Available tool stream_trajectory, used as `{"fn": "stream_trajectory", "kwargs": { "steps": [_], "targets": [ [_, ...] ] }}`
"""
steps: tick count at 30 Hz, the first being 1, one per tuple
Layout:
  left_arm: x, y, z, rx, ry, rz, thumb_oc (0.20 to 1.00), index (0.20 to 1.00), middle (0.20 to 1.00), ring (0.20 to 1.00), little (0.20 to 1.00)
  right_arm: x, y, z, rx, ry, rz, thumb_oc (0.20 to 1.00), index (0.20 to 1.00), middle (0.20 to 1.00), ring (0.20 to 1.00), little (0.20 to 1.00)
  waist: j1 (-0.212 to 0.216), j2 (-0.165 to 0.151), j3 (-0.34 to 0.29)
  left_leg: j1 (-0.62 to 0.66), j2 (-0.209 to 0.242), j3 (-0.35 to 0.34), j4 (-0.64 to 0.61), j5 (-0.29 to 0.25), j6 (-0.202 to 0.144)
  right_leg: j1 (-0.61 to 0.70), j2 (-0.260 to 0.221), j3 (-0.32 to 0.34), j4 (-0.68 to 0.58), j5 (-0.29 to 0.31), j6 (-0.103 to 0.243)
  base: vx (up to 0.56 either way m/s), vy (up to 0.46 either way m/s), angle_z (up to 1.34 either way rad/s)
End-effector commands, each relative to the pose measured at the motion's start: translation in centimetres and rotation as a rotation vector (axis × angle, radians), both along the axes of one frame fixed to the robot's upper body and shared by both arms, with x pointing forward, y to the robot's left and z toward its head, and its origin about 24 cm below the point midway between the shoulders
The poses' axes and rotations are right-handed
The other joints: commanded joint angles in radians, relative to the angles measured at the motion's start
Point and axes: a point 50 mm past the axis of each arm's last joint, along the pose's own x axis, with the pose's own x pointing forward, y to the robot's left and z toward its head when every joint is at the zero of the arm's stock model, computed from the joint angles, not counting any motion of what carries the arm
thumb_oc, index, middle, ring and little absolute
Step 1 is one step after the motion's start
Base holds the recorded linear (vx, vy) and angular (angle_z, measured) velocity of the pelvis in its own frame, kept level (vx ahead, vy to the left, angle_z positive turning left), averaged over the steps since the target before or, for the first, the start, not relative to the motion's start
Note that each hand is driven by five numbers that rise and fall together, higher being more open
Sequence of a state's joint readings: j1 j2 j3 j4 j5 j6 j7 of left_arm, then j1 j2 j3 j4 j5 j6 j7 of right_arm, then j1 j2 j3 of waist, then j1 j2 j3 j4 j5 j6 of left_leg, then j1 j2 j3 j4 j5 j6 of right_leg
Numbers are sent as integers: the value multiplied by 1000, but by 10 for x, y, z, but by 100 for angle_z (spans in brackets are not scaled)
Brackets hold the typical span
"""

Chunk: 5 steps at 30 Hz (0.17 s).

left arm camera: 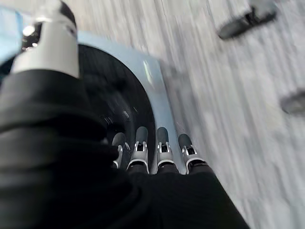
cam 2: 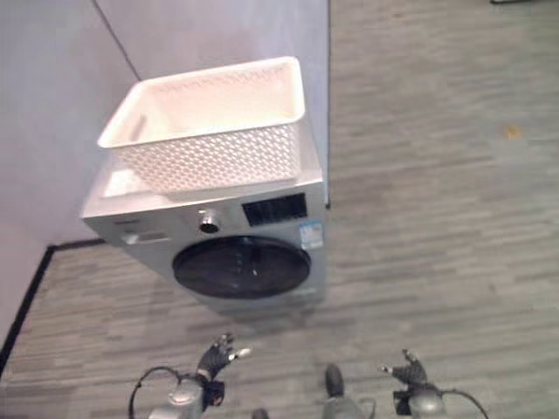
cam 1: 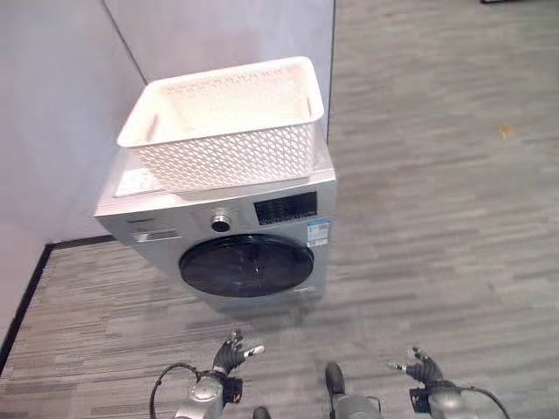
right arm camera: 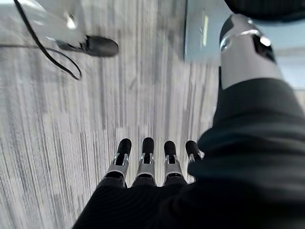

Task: Grab the laundry basket,head to the washer,open it,put in the laundry and shut it.

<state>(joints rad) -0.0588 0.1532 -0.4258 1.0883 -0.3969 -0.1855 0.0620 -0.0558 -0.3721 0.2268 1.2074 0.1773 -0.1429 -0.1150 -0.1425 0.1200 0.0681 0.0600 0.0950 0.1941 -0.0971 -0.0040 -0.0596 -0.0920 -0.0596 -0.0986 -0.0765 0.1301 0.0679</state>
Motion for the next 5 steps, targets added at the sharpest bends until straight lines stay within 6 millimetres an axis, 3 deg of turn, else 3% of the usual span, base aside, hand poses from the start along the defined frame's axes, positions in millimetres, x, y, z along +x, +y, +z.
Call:
{"fn": "stream_trajectory", "kwargs": {
  "steps": [1,3,4,5],
  "targets": [
    [36,1,14,62,-85,-83,1000,1000,1000,1000,1000,-7,-3,-2,-15,46,28,1000,1000,1000,1000,1000,-18,-55,12,-35,-8,-43,10,64,-16,48,-23,62,-6,-27,46,-27,37,11],
    [17,11,3,137,0,-105,1000,1000,1000,1000,1000,-12,1,-6,0,74,22,1000,1000,1000,1000,1000,-6,-60,-5,-26,-15,-57,10,58,-10,62,-29,48,-3,-33,46,-36,52,25],
    [-2,23,-6,157,85,-67,1000,1000,1000,1000,1000,-20,5,-10,21,108,15,1000,1000,1000,1000,1000,7,-68,-20,-19,-20,-66,10,54,-6,76,-33,36,1,-38,45,-24,36,22],
    [-2,23,-6,157,85,-67,1000,1000,1000,1000,1000,-20,5,-10,21,108,15,1000,1000,1000,1000,1000,6,-68,-20,-19,-20,-67,10,54,-6,77,-33,36,1,-38,45,-22,32,15]
  ]
}}
